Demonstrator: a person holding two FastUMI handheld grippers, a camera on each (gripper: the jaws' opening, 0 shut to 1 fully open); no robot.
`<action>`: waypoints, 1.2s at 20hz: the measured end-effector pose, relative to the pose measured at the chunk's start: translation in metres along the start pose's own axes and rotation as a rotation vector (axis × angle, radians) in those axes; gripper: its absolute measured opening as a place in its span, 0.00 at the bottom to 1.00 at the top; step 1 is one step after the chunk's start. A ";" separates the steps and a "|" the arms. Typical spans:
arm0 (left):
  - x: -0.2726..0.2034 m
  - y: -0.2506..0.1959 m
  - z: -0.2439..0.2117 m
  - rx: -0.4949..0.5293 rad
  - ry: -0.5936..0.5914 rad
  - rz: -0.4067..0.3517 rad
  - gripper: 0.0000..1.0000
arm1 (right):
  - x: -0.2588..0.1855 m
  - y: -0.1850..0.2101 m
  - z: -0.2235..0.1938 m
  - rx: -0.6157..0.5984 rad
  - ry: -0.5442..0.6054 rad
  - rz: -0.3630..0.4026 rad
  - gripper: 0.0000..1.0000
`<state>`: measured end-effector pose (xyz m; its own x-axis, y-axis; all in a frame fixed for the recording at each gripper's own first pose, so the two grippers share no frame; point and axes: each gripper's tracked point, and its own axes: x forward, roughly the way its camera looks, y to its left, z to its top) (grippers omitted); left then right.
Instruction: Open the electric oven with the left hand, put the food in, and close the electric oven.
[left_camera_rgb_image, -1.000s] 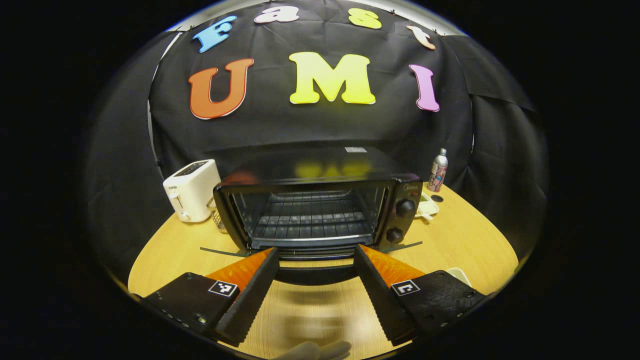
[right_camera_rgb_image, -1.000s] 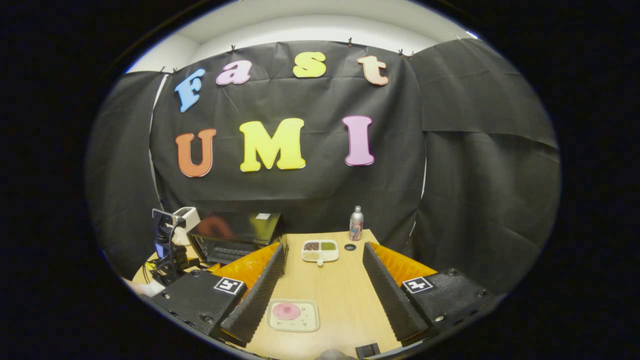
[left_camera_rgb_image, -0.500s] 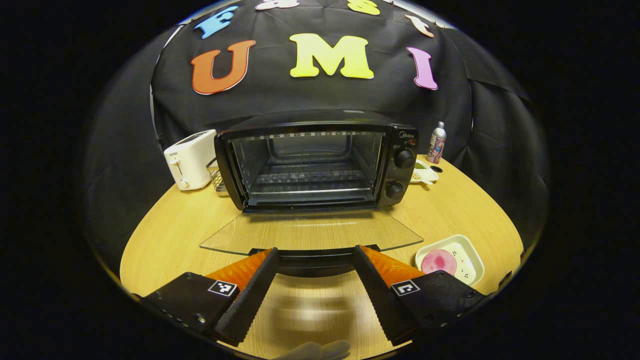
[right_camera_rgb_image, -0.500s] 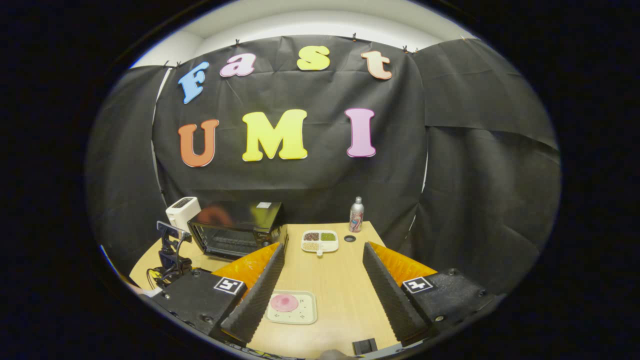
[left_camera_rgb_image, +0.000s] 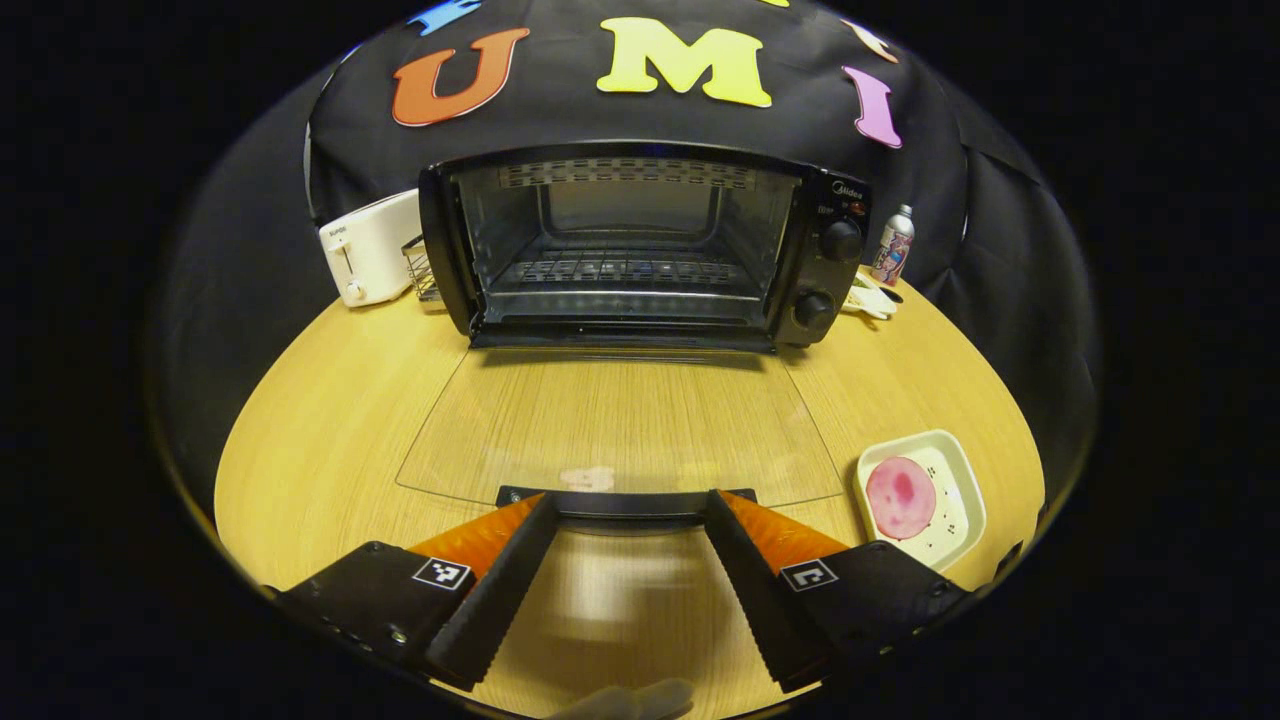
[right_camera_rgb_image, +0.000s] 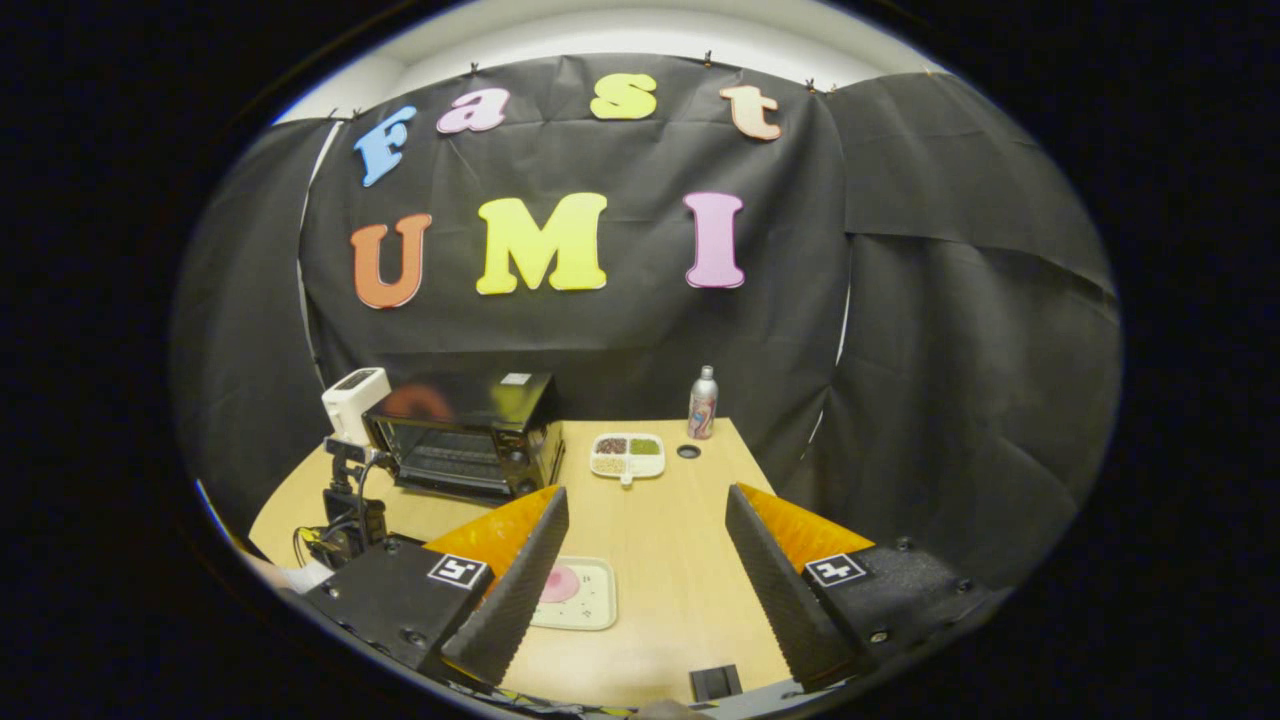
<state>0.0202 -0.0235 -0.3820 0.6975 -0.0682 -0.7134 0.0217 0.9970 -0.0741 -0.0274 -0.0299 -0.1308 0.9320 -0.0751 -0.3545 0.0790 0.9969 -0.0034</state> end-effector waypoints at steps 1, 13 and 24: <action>0.001 0.000 0.001 0.007 -0.002 0.000 0.96 | 0.002 -0.002 -0.004 -0.003 0.008 -0.003 0.96; -0.063 0.009 0.047 -0.004 -0.181 0.001 0.96 | 0.055 0.004 -0.078 -0.019 0.172 0.039 0.96; -0.193 0.042 0.135 -0.003 -0.450 0.079 0.95 | 0.135 0.047 -0.183 -0.002 0.465 0.195 0.85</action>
<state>-0.0167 0.0369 -0.1527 0.9387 0.0315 -0.3433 -0.0458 0.9984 -0.0338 0.0371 0.0114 -0.3502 0.6732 0.1308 -0.7278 -0.0815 0.9914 0.1028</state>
